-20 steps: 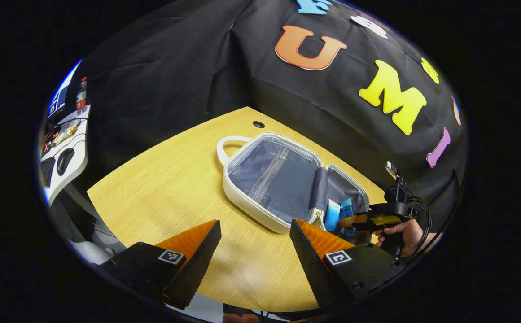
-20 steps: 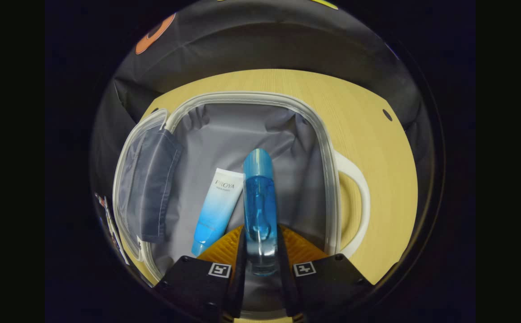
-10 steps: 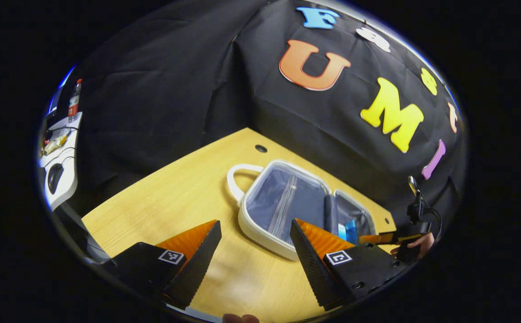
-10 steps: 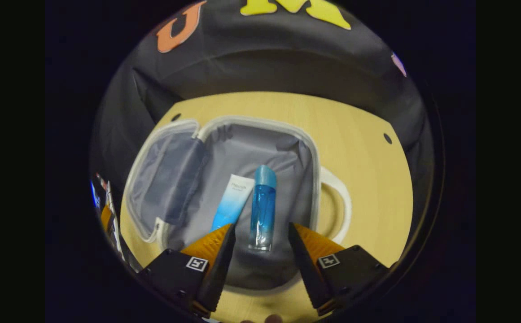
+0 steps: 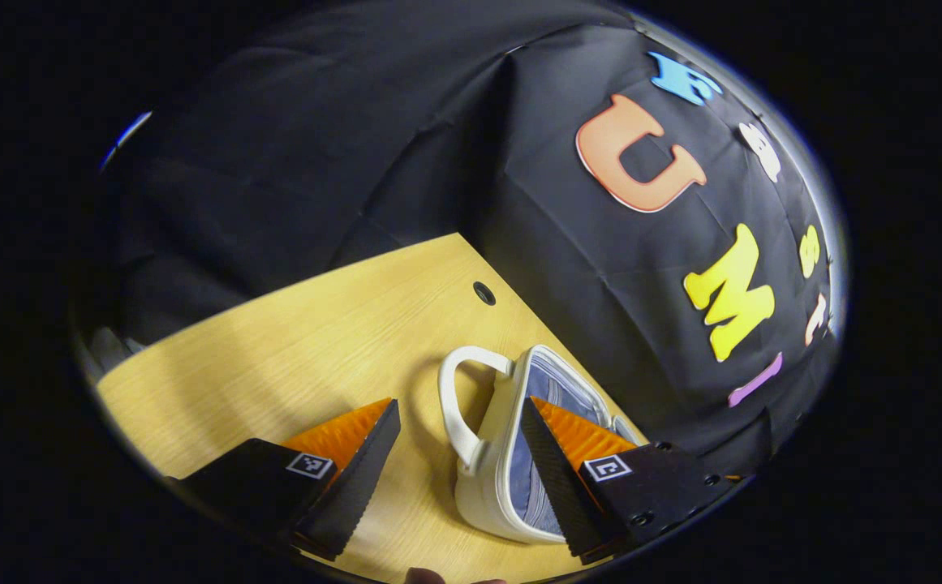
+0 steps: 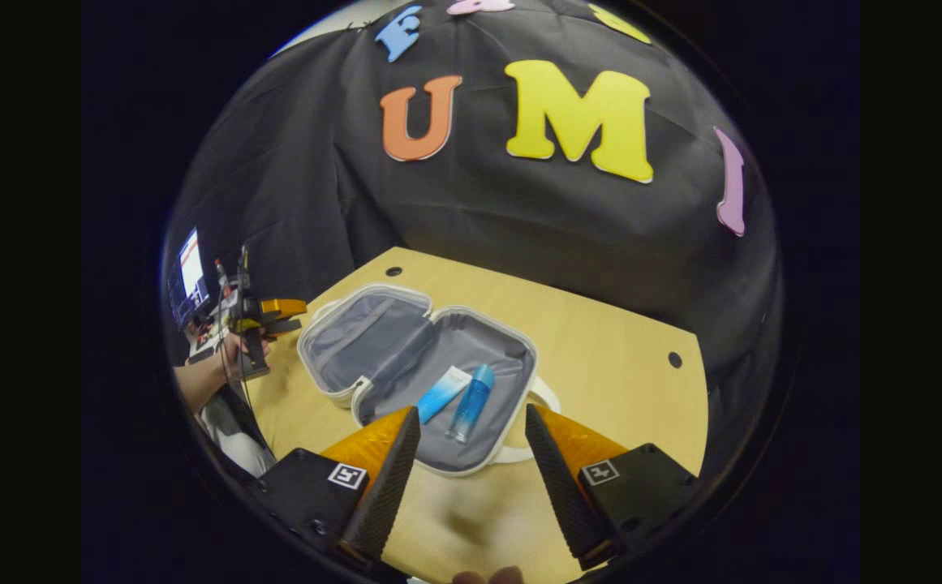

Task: First open the suitcase, pack the skin care products into it, and then close the suitcase.

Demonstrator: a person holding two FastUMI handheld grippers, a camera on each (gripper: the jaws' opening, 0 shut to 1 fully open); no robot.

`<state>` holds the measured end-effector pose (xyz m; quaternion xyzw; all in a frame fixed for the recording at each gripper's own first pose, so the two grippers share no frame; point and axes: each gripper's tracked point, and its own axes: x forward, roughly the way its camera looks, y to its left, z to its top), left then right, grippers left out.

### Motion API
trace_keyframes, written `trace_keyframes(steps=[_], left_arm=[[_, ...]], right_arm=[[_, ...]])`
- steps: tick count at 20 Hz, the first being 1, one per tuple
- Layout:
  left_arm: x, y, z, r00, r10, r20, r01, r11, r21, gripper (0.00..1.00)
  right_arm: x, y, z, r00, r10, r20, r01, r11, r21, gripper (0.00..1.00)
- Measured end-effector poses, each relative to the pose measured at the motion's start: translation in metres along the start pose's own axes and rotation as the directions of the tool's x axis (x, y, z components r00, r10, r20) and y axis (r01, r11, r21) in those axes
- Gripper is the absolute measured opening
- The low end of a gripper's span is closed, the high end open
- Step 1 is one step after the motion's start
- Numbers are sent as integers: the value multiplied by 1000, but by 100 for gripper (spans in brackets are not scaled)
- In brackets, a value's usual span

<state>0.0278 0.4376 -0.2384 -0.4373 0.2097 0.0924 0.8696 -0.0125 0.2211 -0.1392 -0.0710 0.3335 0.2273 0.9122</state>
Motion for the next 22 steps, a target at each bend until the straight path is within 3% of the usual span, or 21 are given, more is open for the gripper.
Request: trace_keyframes(steps=[2,4,8,9,11,15,17,22], left_arm=[[21,3,-7,998,-15,-54,9,995,-95,95],[39,11,-9,998,17,-65,-24,993,-114,87],[53,0,-16,993,30,-113,-39,996,-77,58],[54,1,-13,993,58,-107,-64,997,-53,31],[55,0,-3,992,96,-78,-97,995,-9,19],[31,-46,24,996,83,-13,-81,989,124,12],[15,-87,41,999,39,35,-45,977,210,11],[-29,-217,47,989,-105,106,52,909,413,11]], right_arm=[[-11,-15,-10,1000,-16,-20,17,999,39,78],[-18,-30,-18,998,-43,-36,46,996,72,75],[-33,-38,-20,999,-50,-21,53,988,142,75],[-36,-37,-17,999,-50,-4,50,986,158,77],[-43,-38,-10,998,-55,30,49,984,170,77],[-61,-43,3,993,-64,103,43,980,192,77],[-70,-49,6,986,-85,141,58,981,184,77],[-96,-60,14,962,-126,242,80,978,192,75]])
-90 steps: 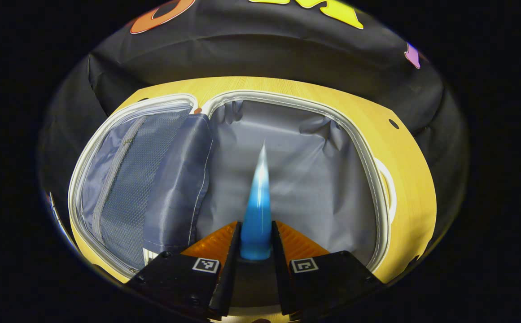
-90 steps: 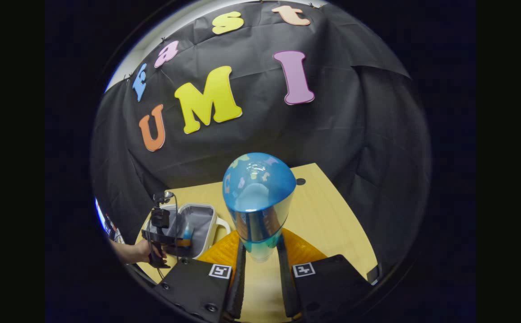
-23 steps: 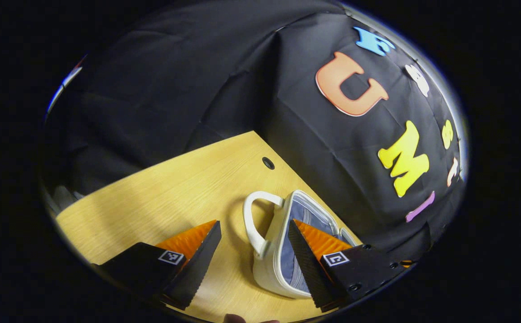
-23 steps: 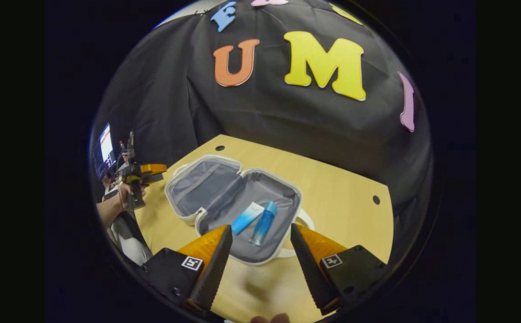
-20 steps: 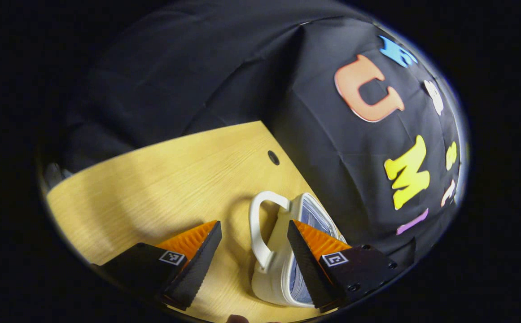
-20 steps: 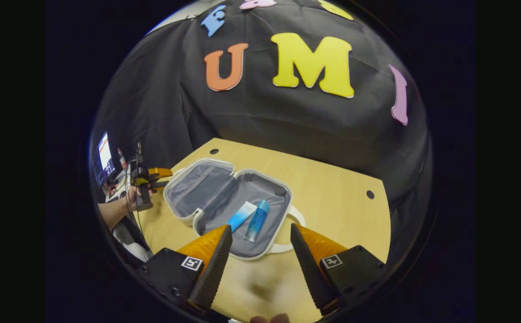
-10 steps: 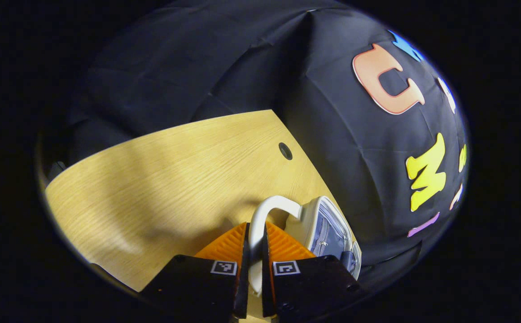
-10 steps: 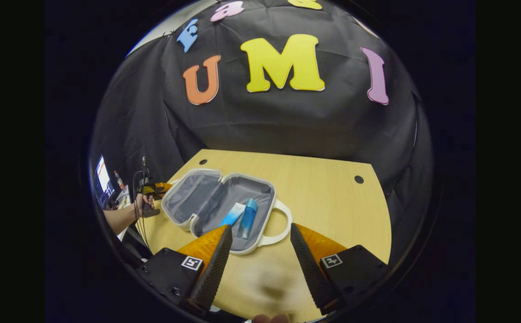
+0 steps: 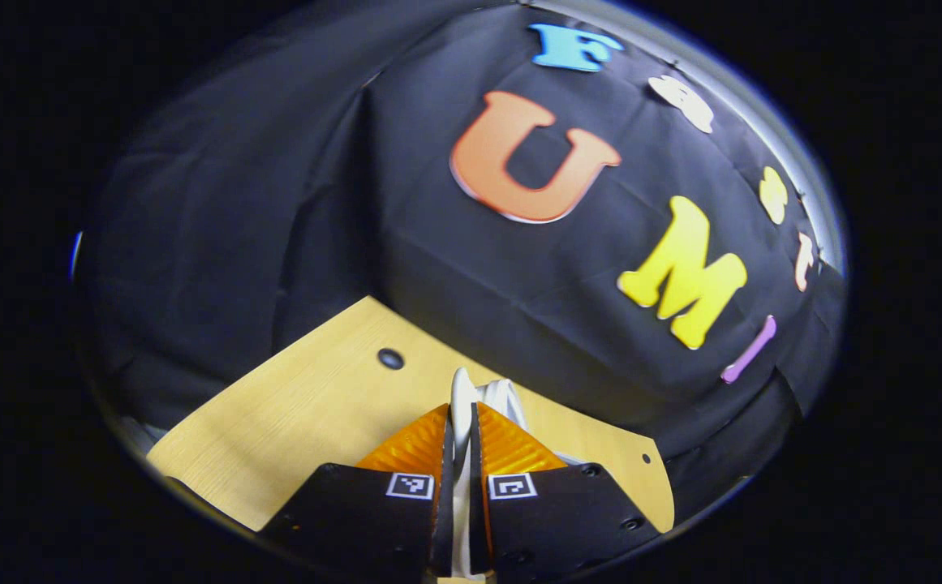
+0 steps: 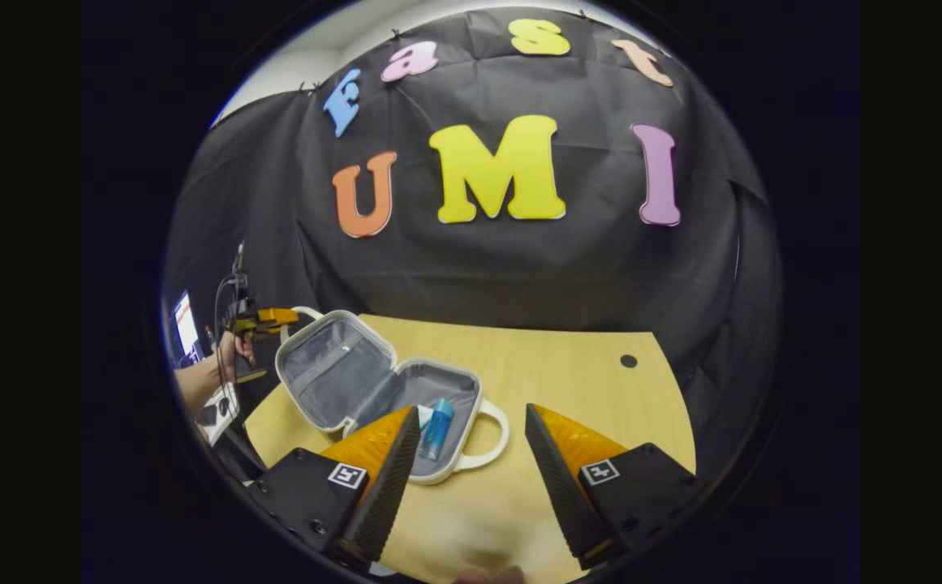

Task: First open the suitcase, pack the skin care products into it, and then close the suitcase.

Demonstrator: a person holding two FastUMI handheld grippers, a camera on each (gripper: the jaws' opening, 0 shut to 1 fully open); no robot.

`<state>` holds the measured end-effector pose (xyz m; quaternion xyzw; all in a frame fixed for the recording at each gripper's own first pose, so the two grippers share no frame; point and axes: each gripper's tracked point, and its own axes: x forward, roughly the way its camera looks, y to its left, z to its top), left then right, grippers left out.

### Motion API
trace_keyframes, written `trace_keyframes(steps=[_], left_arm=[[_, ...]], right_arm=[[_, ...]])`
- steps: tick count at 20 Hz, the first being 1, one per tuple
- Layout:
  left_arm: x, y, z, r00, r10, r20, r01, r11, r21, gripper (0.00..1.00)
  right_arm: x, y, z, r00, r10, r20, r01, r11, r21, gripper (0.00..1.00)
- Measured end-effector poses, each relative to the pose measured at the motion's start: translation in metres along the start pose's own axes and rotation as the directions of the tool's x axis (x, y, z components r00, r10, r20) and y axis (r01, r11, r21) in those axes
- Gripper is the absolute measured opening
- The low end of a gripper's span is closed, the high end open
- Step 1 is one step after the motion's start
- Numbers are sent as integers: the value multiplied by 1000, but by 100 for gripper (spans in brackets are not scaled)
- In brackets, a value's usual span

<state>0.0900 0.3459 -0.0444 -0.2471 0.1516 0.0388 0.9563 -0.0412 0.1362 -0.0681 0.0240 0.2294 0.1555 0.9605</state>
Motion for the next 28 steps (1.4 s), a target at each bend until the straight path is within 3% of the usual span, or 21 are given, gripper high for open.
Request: trace_keyframes(steps=[3,8,9,12,14,21,28], left_arm=[[-11,-67,-3,999,-36,18,32,984,174,11],[-26,-176,-32,994,-109,27,90,913,399,11],[-26,-191,-41,994,-109,30,84,886,455,11],[-18,-222,-66,997,-59,47,15,769,639,10],[-13,-243,-92,996,-77,39,30,729,684,11],[-3,-295,-170,993,-107,-56,120,803,584,11],[15,-311,-231,988,-81,-133,144,804,577,10]], right_arm=[[-11,-19,6,999,-26,44,26,1000,8,77],[-26,-58,13,991,-92,100,89,996,28,77],[-30,-64,12,989,-103,106,100,994,32,77],[-35,-81,13,985,-128,118,122,991,57,77],[-40,-93,11,982,-147,116,139,987,74,77],[-60,-135,6,971,-212,110,203,975,86,75],[-71,-173,-9,966,-248,72,242,966,87,77]])
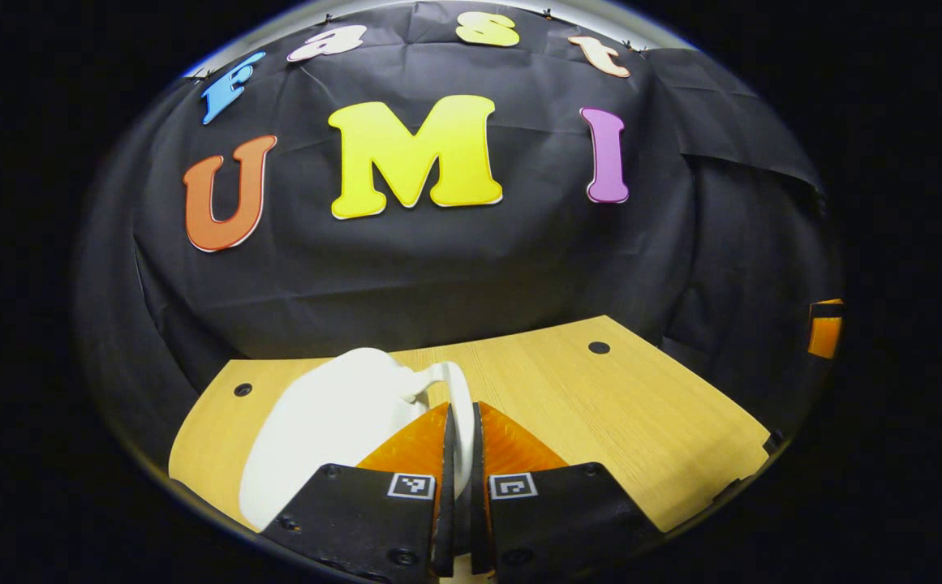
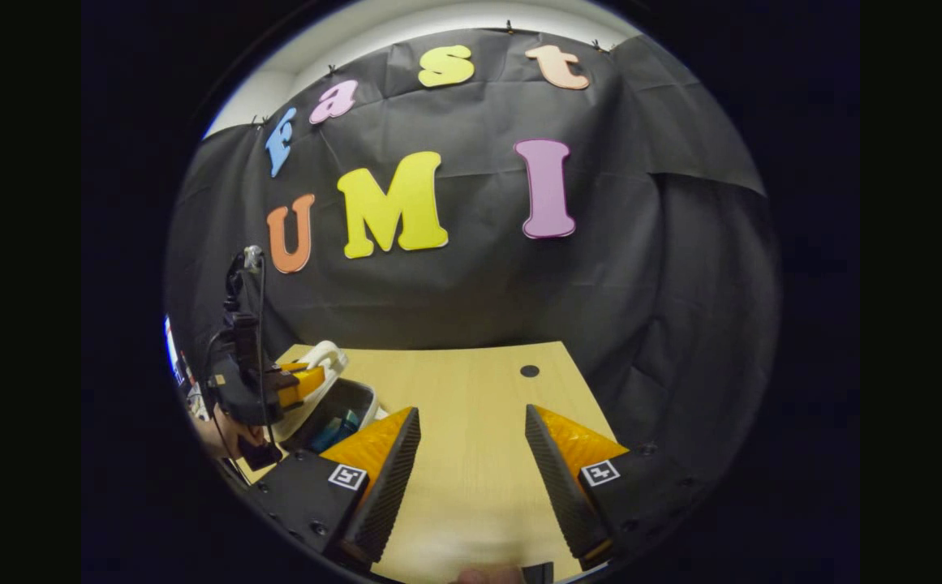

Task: First open the suitcase, pack the skin care products into it, and then close the suitcase.

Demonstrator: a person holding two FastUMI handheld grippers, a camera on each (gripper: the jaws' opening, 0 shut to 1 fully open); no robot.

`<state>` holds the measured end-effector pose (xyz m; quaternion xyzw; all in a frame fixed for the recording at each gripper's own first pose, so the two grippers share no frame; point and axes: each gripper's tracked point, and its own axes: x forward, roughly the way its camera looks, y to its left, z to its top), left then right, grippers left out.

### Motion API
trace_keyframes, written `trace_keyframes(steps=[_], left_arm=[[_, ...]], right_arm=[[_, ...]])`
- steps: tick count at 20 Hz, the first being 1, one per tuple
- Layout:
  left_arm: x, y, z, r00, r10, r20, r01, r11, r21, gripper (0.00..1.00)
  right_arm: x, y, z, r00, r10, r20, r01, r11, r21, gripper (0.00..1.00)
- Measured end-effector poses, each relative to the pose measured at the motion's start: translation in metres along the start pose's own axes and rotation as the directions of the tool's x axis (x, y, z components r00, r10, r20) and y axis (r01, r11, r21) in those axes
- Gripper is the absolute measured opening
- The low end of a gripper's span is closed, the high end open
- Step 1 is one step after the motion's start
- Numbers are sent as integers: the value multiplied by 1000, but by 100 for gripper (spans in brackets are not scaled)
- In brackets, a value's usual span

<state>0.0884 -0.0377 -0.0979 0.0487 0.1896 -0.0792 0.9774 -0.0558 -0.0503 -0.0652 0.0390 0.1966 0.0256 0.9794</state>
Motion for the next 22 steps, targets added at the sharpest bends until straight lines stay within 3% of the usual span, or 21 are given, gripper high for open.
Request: trace_keyframes(steps=[8,22], left_arm=[[32,-42,-56,990,-14,-142,15,1000,9,11],[58,-61,-97,976,26,-215,-22,1000,22,12]], right_arm=[[9,-39,-30,995,-47,-88,50,998,25,75],[30,-66,-33,990,-42,-133,44,999,11,77]])
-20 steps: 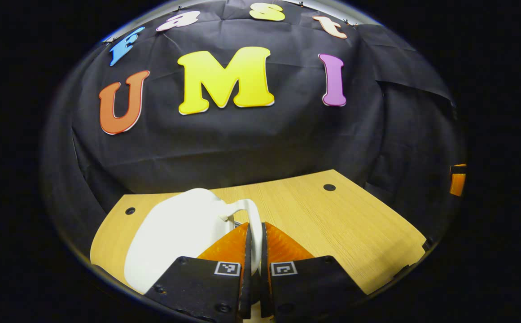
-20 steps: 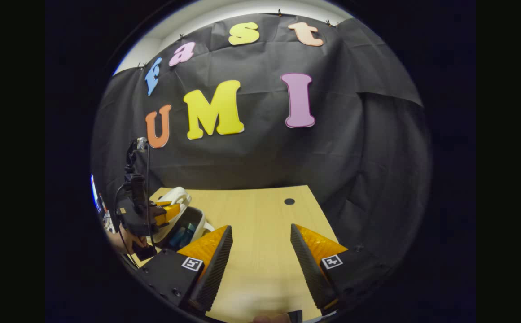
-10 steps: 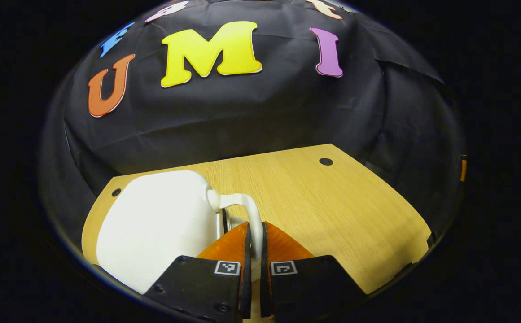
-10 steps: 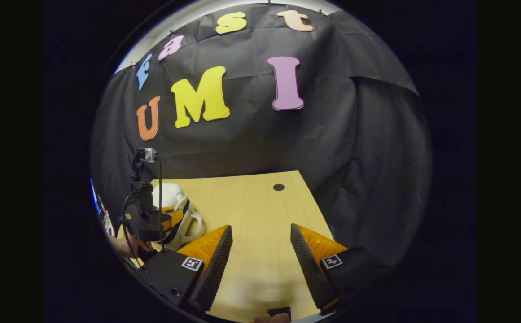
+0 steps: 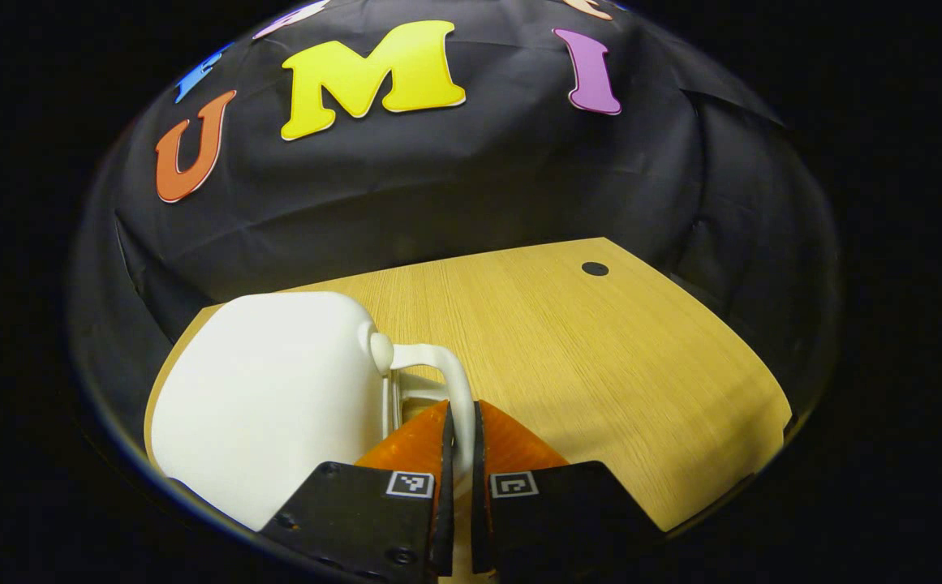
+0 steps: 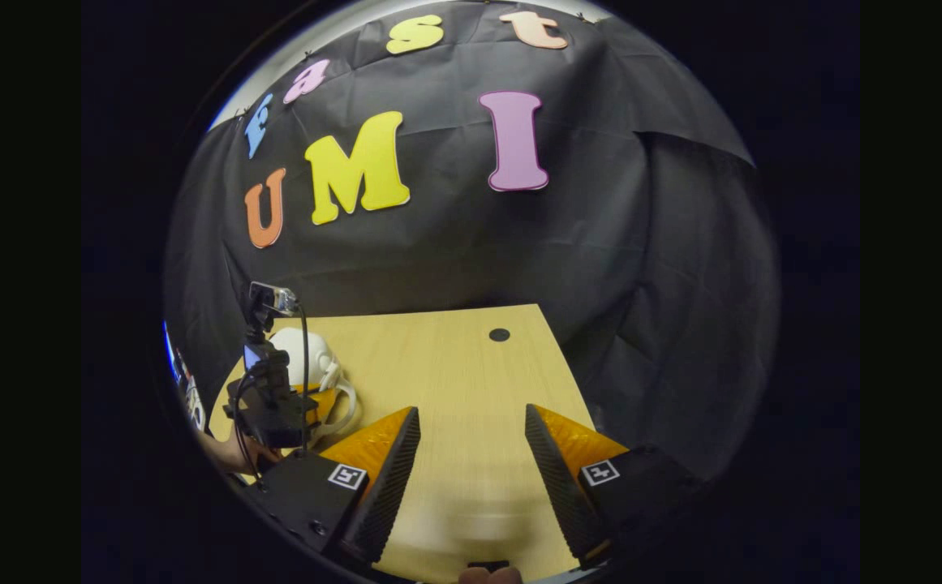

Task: First open the suitcase, pack the skin care products into it, and then close the suitcase.

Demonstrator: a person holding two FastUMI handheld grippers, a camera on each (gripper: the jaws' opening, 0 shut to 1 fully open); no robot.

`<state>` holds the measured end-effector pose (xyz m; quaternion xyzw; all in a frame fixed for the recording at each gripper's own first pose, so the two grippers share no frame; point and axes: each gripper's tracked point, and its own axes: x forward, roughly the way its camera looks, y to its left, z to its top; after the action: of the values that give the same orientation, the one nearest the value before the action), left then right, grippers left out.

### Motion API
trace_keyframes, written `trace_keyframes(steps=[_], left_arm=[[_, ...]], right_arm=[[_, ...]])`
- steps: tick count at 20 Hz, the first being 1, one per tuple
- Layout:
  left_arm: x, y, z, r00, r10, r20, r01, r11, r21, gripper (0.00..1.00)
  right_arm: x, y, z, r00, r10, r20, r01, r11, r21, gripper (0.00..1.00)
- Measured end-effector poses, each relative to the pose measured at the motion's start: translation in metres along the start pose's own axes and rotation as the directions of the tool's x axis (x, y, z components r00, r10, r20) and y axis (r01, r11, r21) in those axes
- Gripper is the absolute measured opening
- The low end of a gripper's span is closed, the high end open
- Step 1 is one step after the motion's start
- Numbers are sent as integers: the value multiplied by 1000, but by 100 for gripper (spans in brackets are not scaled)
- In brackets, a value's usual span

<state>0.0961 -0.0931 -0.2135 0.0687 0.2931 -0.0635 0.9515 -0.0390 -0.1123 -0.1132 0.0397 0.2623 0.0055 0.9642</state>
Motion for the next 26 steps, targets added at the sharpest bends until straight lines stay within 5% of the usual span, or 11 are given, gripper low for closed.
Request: trace_keyframes(steps=[4,8,10,11,13,19,26], left_arm=[[4,-5,-7,1000,-7,-22,6,999,-42,20],[3,-19,-10,998,-29,-56,26,998,-63,40],[-5,-29,-7,997,-54,-57,51,997,-57,70],[-12,-32,-1,997,-58,-56,55,997,-51,70],[-27,-36,10,997,-70,-39,68,996,-49,97],[-93,9,85,991,-5,133,16,997,-77,97],[-179,96,191,895,160,417,-89,979,-185,96]], right_arm=[[3,-3,-3,1000,3,-12,-3,1000,-2,75],[6,0,-3,1000,11,-11,-12,999,-33,77],[7,7,3,1000,25,6,-25,998,-61,75],[7,12,7,999,35,14,-33,997,-68,77],[11,22,15,999,43,31,-40,995,-95,77],[10,54,82,983,75,167,-48,986,-162,77],[-10,132,171,907,89,411,-53,994,-98,77]])
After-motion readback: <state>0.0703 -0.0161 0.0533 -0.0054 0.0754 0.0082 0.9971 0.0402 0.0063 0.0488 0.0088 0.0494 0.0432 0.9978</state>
